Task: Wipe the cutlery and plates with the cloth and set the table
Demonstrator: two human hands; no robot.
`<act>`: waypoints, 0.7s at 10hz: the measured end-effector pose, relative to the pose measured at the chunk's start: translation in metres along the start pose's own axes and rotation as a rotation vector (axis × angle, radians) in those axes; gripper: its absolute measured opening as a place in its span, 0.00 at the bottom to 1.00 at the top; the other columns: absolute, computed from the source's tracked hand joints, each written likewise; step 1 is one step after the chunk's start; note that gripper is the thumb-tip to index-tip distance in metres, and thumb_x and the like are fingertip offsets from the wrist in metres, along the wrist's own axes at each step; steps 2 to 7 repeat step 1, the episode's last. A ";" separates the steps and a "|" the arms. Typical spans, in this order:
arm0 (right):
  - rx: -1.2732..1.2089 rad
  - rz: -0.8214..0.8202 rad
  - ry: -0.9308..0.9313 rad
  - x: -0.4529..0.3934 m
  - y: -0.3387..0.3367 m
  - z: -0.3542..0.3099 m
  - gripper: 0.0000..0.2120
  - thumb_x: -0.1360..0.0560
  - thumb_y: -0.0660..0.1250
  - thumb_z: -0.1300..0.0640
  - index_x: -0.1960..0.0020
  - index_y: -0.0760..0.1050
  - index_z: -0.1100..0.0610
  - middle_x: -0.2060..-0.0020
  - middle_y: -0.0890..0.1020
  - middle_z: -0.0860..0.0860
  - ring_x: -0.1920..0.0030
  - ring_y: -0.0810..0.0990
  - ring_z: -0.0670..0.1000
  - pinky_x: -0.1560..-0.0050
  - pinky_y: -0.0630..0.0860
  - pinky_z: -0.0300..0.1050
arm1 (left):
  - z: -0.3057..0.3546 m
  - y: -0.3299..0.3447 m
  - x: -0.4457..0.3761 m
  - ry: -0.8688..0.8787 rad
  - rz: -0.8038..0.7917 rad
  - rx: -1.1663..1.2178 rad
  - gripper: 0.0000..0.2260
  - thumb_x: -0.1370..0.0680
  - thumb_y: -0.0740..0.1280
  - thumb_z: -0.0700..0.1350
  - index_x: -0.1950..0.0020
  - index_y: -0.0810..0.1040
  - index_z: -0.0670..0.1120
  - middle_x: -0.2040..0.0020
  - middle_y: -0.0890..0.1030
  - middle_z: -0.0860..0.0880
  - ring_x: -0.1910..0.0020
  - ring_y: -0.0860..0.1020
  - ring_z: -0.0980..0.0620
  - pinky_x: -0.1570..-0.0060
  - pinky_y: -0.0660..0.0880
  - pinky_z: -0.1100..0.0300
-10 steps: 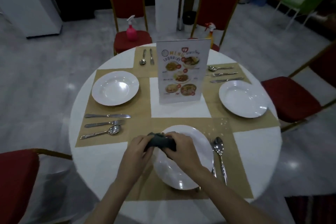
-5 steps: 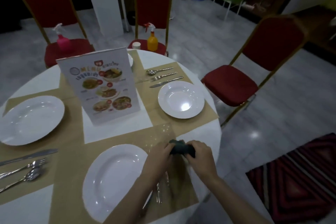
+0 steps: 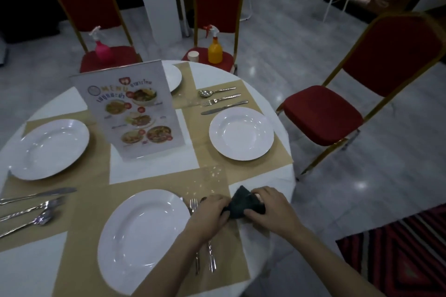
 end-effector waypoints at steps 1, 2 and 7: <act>-0.025 0.007 -0.068 -0.016 -0.006 -0.034 0.21 0.24 0.66 0.44 0.36 0.72 0.53 0.42 0.77 0.48 0.42 0.73 0.48 0.43 0.68 0.38 | -0.021 -0.035 0.017 -0.134 0.110 0.005 0.15 0.21 0.61 0.46 0.34 0.74 0.47 0.38 0.77 0.48 0.38 0.73 0.49 0.39 0.70 0.57; -0.025 0.007 -0.068 -0.016 -0.006 -0.034 0.21 0.24 0.66 0.44 0.36 0.72 0.53 0.42 0.77 0.48 0.42 0.73 0.48 0.43 0.68 0.38 | -0.021 -0.035 0.017 -0.134 0.110 0.005 0.15 0.21 0.61 0.46 0.34 0.74 0.47 0.38 0.77 0.48 0.38 0.73 0.49 0.39 0.70 0.57; -0.025 0.007 -0.068 -0.016 -0.006 -0.034 0.21 0.24 0.66 0.44 0.36 0.72 0.53 0.42 0.77 0.48 0.42 0.73 0.48 0.43 0.68 0.38 | -0.021 -0.035 0.017 -0.134 0.110 0.005 0.15 0.21 0.61 0.46 0.34 0.74 0.47 0.38 0.77 0.48 0.38 0.73 0.49 0.39 0.70 0.57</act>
Point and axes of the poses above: each hand's wrist, its own x-axis away from the middle knuckle, its own y-axis out of the palm, z = x × y, the point moved 5 cm from there along -x, towards the middle knuckle
